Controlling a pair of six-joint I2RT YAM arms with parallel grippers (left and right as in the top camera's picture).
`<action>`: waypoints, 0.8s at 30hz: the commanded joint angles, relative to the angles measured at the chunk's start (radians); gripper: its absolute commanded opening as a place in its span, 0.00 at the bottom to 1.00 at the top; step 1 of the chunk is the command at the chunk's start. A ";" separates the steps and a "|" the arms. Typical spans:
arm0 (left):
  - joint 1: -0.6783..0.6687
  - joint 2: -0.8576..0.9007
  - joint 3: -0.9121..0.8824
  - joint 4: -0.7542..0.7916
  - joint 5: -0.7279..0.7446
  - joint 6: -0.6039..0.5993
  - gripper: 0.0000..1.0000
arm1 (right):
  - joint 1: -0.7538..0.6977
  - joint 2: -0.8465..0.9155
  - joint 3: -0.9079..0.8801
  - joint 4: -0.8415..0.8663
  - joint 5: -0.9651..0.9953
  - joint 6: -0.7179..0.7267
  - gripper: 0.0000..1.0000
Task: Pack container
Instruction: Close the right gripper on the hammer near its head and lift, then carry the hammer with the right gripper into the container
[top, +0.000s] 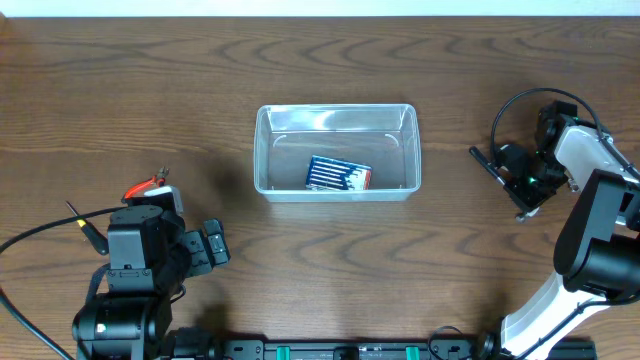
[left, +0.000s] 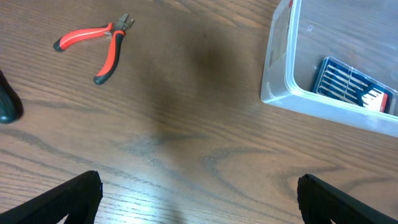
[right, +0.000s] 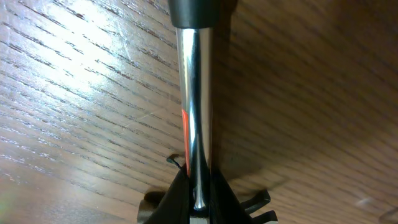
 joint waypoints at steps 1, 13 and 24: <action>-0.004 0.000 0.021 -0.002 -0.008 -0.001 0.98 | -0.003 0.049 -0.041 0.014 -0.009 0.000 0.01; -0.004 0.000 0.021 -0.002 -0.008 0.000 0.98 | -0.002 0.046 0.019 0.014 -0.059 0.207 0.01; -0.004 0.000 0.021 -0.002 -0.008 0.000 0.98 | 0.042 0.043 0.150 -0.040 -0.058 0.368 0.01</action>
